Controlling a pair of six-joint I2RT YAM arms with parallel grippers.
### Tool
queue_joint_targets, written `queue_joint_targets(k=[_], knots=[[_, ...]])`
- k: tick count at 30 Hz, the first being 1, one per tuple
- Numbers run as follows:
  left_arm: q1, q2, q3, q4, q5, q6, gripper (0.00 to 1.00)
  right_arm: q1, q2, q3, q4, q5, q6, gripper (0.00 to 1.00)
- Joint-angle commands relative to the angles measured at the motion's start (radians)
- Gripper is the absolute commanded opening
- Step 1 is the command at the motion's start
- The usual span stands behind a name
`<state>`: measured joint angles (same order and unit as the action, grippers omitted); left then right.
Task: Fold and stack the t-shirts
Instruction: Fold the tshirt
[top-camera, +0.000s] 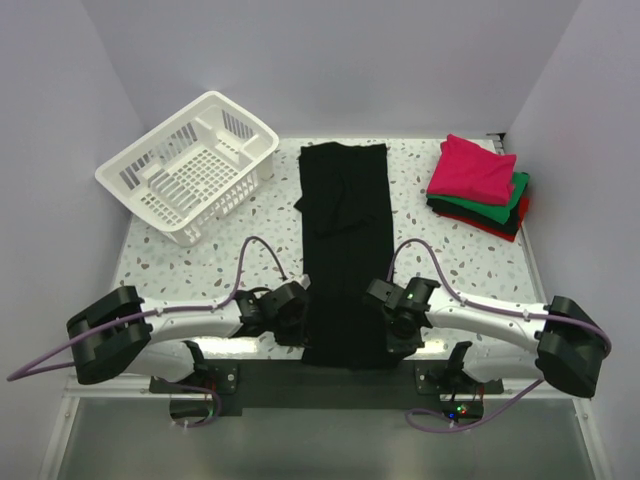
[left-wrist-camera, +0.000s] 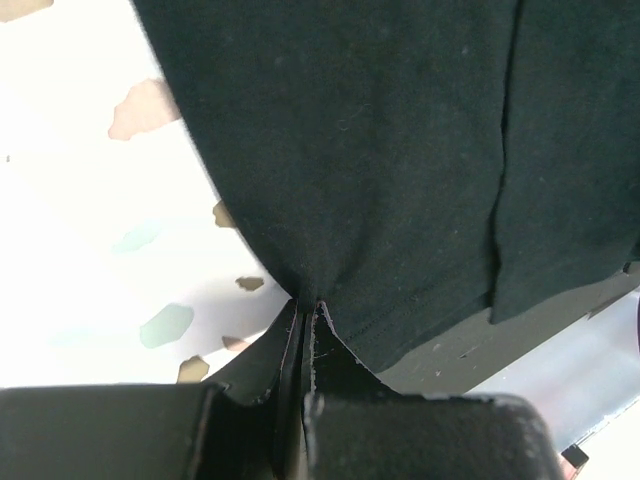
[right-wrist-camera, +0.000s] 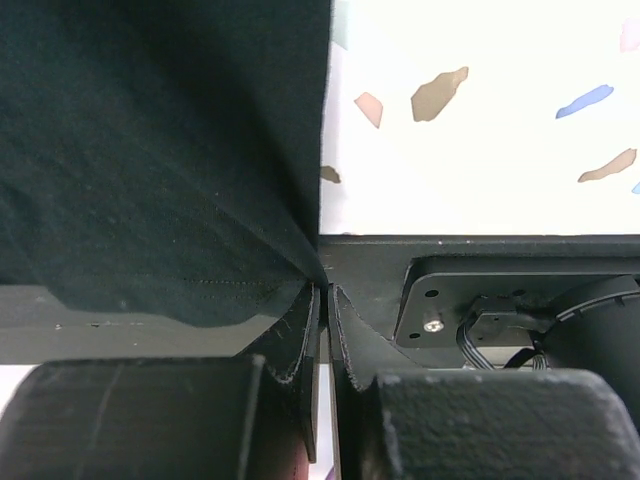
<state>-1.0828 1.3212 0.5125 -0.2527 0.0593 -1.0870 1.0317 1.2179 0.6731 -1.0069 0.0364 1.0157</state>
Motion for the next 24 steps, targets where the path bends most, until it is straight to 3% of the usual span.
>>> queue_joint_targets(k=[1, 13, 16, 18, 20, 21, 24], knots=[[-0.019, 0.02, -0.074, -0.255, -0.095, 0.01, 0.0, -0.002, -0.032, -0.023, -0.044, 0.005, 0.044, 0.06], [-0.1, -0.008, -0.026, -0.298, -0.127, -0.042, 0.0, -0.002, -0.043, -0.047, 0.001, -0.033, 0.012, 0.14], [-0.12, -0.005, 0.009, -0.322, -0.125, -0.05, 0.0, -0.002, -0.052, -0.034, -0.012, -0.069, -0.002, 0.24], [-0.126, -0.011, 0.017, -0.345, -0.121, -0.059, 0.01, -0.002, -0.066, -0.014, -0.039, -0.064, -0.003, 0.38], [-0.129, -0.03, 0.023, -0.364, -0.119, -0.074, 0.08, -0.002, -0.095, 0.002, -0.056, -0.058, 0.0, 0.46], [-0.131, -0.04, 0.024, -0.379, -0.122, -0.08, 0.2, -0.002, -0.104, 0.003, -0.056, -0.056, 0.0, 0.48], [-0.131, -0.109, 0.023, -0.395, -0.131, -0.103, 0.4, -0.007, -0.123, -0.006, -0.015, -0.072, -0.014, 0.51]])
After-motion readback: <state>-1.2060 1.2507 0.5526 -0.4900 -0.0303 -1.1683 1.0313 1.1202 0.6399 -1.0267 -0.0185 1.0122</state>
